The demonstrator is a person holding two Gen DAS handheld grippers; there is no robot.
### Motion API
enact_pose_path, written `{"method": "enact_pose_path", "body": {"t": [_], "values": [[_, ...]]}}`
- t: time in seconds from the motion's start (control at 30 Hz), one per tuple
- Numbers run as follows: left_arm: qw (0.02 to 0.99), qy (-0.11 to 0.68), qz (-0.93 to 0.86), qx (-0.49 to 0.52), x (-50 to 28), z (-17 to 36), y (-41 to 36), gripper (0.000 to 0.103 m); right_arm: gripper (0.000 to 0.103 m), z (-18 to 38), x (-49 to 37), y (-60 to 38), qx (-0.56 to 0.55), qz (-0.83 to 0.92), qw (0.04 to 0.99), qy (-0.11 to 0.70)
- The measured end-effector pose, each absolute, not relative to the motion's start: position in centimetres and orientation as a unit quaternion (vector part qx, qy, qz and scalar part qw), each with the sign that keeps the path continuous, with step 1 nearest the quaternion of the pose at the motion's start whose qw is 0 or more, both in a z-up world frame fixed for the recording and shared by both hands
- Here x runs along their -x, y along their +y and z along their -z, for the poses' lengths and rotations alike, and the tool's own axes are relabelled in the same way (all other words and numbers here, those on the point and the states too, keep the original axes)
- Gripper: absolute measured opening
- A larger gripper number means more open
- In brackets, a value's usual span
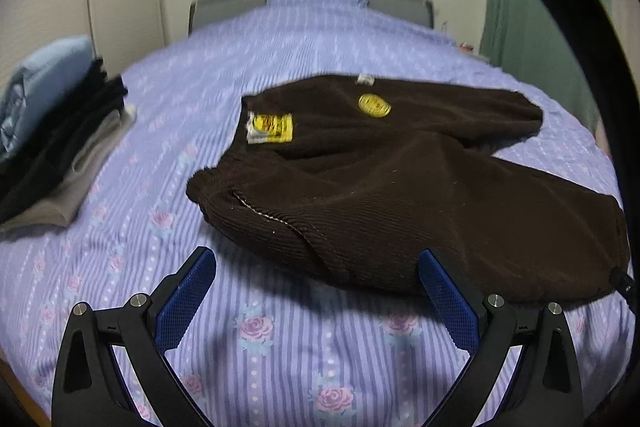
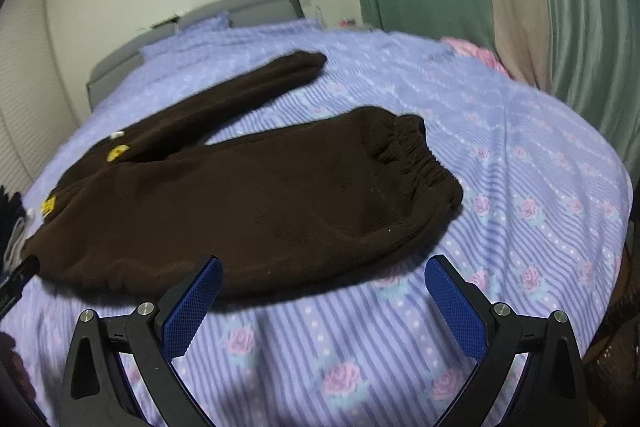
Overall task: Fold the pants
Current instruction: 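Lower both tools to the pants and grasp the waistband and a leg cuff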
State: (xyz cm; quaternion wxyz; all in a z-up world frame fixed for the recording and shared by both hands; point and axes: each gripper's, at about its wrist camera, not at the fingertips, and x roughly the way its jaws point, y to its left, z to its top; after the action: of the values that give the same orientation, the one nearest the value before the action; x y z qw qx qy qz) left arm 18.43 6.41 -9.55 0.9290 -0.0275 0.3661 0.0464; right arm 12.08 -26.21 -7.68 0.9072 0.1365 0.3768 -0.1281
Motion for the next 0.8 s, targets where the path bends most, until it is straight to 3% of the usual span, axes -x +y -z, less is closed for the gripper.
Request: {"method": "enact_pose_path", "body": {"t": [0.37, 0.5, 0.6, 0.67, 0.73, 0.8], "values": [[0.879, 0.469, -0.053, 0.064, -22.4, 9.4, 6.1, 0.103, 0.101, 7.9, -15.7, -28.8, -0.192, 0.182, 0.853, 0.450], [0.861, 0.498, -0.056, 0.092, -23.4, 10.8, 6.4, 0.100, 0.088, 9.5, -16.9, -29.8, -0.215, 0.200, 0.830, 0.473], [0.848, 0.515, -0.053, 0.113, -24.0, 11.5, 6.7, 0.088, 0.080, 10.1, -17.6, -30.0, -0.224, 0.199, 0.821, 0.486], [0.838, 0.527, -0.048, 0.129, -24.3, 11.9, 6.8, 0.073, 0.073, 9.9, -18.2, -29.8, -0.208, 0.193, 0.821, 0.495], [0.833, 0.535, -0.048, 0.134, -24.5, 11.8, 6.6, 0.062, 0.062, 9.4, -18.7, -29.9, -0.191, 0.188, 0.822, 0.502], [0.835, 0.535, -0.057, 0.110, -24.8, 11.1, 5.7, 0.053, 0.043, 8.7, -19.1, -30.5, -0.185, 0.184, 0.820, 0.510]]}}
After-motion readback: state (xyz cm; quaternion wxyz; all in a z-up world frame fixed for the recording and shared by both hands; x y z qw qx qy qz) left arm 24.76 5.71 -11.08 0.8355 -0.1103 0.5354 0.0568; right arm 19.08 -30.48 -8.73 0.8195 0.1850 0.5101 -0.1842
